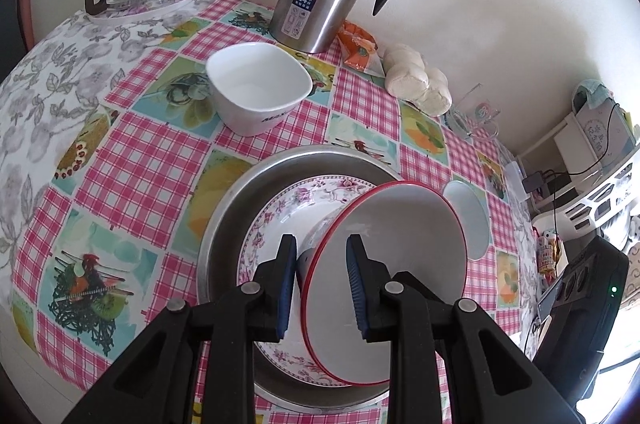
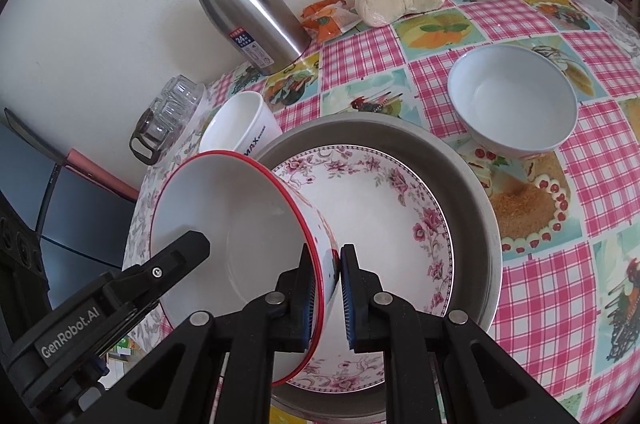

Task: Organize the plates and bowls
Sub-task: 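Lower the strawberry bowl onto the floral plate with both grippers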

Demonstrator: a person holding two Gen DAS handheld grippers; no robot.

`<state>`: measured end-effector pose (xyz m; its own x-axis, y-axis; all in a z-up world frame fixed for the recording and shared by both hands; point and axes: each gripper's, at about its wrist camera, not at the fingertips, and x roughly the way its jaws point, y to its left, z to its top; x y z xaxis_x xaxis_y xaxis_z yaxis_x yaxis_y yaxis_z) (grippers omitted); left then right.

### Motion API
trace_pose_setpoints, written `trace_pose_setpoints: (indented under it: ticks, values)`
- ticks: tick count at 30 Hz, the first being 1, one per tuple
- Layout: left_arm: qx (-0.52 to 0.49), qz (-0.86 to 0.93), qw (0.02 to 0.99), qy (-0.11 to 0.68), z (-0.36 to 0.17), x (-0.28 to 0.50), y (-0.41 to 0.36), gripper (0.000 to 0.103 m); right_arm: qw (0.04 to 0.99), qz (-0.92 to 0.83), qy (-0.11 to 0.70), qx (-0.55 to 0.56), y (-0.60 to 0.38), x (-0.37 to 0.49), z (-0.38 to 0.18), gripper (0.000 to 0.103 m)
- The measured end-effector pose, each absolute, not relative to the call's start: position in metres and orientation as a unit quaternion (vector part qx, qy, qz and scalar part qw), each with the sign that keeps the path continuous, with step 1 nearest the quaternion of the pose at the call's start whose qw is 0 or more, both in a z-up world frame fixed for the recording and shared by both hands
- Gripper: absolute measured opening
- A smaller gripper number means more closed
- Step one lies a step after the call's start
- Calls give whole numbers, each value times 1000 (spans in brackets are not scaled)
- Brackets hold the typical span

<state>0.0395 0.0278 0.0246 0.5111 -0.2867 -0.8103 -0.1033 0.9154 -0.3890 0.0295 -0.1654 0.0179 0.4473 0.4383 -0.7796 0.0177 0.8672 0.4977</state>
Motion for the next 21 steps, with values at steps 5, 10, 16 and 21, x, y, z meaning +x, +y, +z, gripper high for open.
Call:
trace_pose_setpoints:
  ticks: [5,10,16,21]
  values:
    - [-197,-57,844,495,21,43,23,26,815,123,518,229,-168,34,10,13]
    - [-194,-58,842,499,17,47,20,26,809,115,529,228,-168,39,4,13]
    - [-203,-58,835,507,9,52,21,26,808,109,532,227,-169,42,0,13]
    - [-204,-58,834,510,6,56,20,26,806,107,534,231,-170,45,-3,13]
